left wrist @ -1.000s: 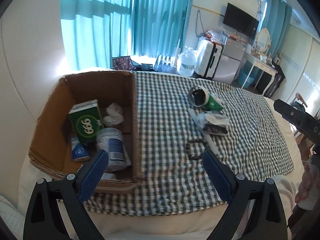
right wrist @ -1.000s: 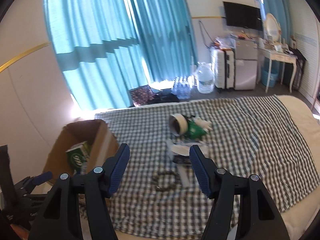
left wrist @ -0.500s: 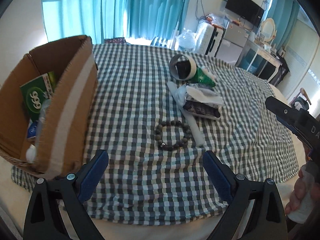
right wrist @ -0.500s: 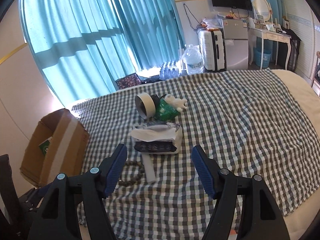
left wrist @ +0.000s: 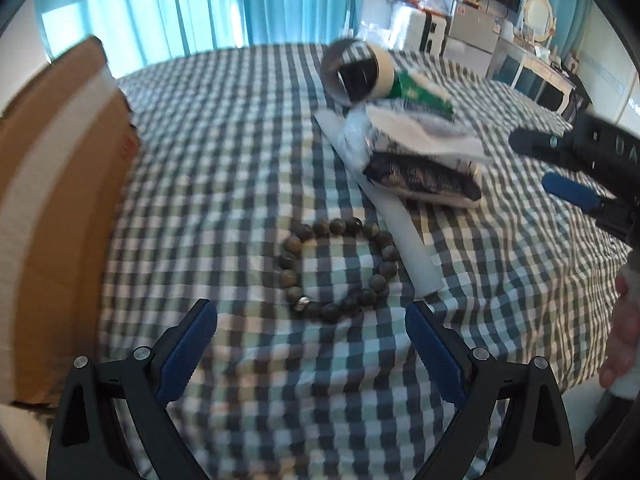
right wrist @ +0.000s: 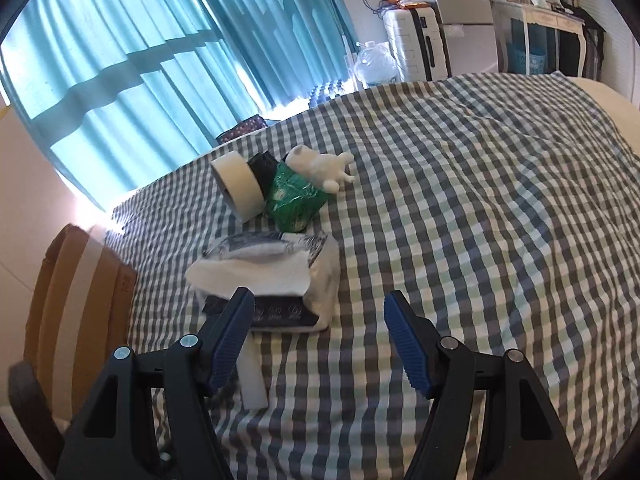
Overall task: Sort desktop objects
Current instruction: 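Move both tools back toward the wipes pack and bracelet on the blanket, then grasp the bead bracelet with the left tool while the right tool grasps the wipes pack, then carry the bracelet and wipes pack with both tools over the cardboard box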
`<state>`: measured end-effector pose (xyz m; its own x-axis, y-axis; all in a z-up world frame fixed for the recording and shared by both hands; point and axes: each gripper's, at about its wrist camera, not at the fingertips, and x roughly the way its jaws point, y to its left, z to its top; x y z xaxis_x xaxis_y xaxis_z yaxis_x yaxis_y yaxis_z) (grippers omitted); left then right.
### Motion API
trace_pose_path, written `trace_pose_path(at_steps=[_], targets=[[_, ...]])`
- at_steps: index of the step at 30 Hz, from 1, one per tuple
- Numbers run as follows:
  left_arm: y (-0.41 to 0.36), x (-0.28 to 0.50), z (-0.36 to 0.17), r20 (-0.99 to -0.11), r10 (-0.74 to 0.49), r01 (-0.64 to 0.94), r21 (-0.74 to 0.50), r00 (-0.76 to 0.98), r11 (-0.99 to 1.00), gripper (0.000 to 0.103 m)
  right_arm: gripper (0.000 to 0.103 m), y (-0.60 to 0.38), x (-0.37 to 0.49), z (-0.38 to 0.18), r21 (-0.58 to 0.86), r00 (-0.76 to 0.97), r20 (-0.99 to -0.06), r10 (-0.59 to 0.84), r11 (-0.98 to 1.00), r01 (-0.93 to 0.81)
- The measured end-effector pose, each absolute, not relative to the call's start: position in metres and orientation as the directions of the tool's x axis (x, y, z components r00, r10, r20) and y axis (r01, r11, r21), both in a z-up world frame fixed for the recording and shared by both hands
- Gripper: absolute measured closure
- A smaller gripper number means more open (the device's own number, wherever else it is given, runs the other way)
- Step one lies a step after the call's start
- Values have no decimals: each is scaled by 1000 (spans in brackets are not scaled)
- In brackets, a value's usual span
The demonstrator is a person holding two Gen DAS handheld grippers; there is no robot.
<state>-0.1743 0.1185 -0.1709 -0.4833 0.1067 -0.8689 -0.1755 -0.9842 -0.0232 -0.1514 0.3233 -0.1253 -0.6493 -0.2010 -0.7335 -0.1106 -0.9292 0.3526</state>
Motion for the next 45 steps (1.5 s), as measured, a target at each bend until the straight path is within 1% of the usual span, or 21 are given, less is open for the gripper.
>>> trace_pose_path(at_steps=[2,6,9,15,17,20,21,22,23,25,26,27,28,29,30,31,32,33,34,38,45], targets=[[125,-181,-181,-882,104,-186,-19,-460,-982,5,36,325,-161,-130,355,-639,-740,-208,-929,-108],[138,-191,-194,-879,35,-215,78,-476,-973,5,35,328,-175,-139,353,-619,-755,-217,-930,-104],[142,-203,-198,-872,23,-218,97,-489,-971,0,36,332,-182,-142,367,-620,-750,-230,-925,-101],[136,-213,-204,-858,74,-201,34,-508,-979,0,35,334,-194,-148,391,-611,-749,-256,-916,-96],[134,-209,-204,-850,86,-200,23,-520,-980,2,35,329,-197,-149,401,-609,-743,-278,-913,-73],[129,-204,-200,-841,105,-201,4,-531,-980,14,35,317,-205,-155,406,-581,-752,-312,-913,-35],[128,-202,-198,-838,108,-206,5,-535,-979,21,35,314,-208,-160,404,-562,-764,-317,-914,-34],[127,-201,-197,-835,107,-209,9,-540,-978,34,36,311,-211,-166,401,-539,-779,-319,-916,-37],[124,-200,-194,-832,106,-210,13,-545,-978,39,35,309,-214,-173,399,-514,-795,-321,-916,-47],[114,-201,-189,-832,107,-193,1,-544,-981,64,34,308,-217,-183,423,-487,-804,-339,-903,-70],[110,-201,-187,-833,109,-184,-9,-543,-983,70,31,310,-217,-184,436,-493,-798,-347,-897,-73],[107,-200,-185,-833,113,-176,-19,-541,-984,80,31,311,-217,-184,451,-497,-790,-358,-889,-76],[104,-199,-184,-835,119,-172,-29,-538,-985,83,31,312,-216,-184,464,-503,-783,-365,-882,-82],[102,-198,-182,-836,123,-169,-36,-536,-985,84,36,314,-214,-184,475,-514,-774,-369,-876,-87],[100,-197,-181,-836,122,-165,-39,-535,-986,87,44,315,-212,-184,480,-523,-768,-370,-873,-88],[100,-196,-179,-837,116,-159,-36,-534,-987,87,66,315,-211,-184,487,-524,-762,-381,-870,-76],[100,-195,-178,-839,113,-157,-33,-532,-987,87,75,314,-211,-184,490,-519,-761,-390,-870,-64],[101,-192,-176,-840,112,-158,-32,-530,-987,89,76,311,-211,-183,487,-518,-760,-393,-872,-53],[102,-189,-174,-838,110,-159,-28,-535,-987,91,80,309,-208,-181,476,-522,-760,-386,-878,-44],[98,-181,-165,-827,112,-162,-26,-551,-986,91,85,306,-198,-167,440,-569,-745,-350,-898,-24],[78,-170,-149,-824,110,-118,-53,-556,-992,92,86,313,-171,-139,405,-659,-694,-289,-914,-25]])
